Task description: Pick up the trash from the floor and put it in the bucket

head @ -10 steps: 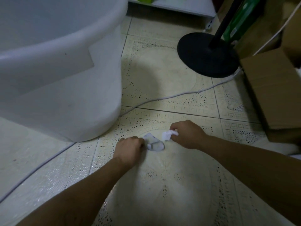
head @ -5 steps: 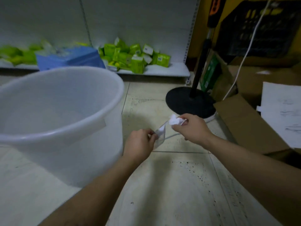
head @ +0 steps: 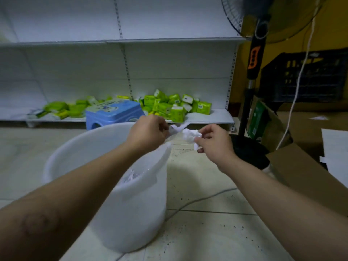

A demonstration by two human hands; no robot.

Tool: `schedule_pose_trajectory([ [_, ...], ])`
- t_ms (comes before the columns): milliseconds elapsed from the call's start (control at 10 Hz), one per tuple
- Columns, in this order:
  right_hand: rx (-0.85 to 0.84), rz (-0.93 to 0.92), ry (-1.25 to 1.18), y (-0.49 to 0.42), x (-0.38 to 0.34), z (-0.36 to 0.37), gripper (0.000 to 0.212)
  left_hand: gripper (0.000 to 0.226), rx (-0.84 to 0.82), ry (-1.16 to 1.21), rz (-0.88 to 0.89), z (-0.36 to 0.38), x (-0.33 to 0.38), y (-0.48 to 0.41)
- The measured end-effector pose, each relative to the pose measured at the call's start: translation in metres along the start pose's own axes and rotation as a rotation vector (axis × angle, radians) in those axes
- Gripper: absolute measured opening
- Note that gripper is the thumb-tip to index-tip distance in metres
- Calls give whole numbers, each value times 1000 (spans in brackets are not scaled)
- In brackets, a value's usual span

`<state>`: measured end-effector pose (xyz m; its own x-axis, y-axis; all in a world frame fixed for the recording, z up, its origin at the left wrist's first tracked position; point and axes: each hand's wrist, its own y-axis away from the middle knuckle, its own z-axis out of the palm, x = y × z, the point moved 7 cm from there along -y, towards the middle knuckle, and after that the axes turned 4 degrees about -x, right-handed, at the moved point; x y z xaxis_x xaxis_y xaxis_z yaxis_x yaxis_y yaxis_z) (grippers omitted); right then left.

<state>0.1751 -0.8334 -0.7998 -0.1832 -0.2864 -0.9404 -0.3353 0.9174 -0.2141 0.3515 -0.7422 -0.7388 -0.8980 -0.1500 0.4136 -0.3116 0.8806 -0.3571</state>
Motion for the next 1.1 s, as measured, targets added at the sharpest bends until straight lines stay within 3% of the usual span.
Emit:
schedule_pose_trajectory([
  [200,-70,-77,-10,-6,-30,87,14,21,73,-66,-152,-41,-88,21],
  [400,-136,-226,179,-5,-40,144,18,24,47,-101,-270,-45,-162,49],
  [700,-318,-230,658,-12,-30,182,14,25,-86,-110,-399,-12,-203,55],
  [800,-354,-238,778,-12,-27,184,51,42,-181,-102,-380,-1,-199,49],
  [900,-309,-264,746,-13,-30,178,57,51,-170,-116,-327,-3,-190,41],
  [1100,-464,-263,861,-16,-19,165,66,68,-213,-101,-93,7,-147,33],
])
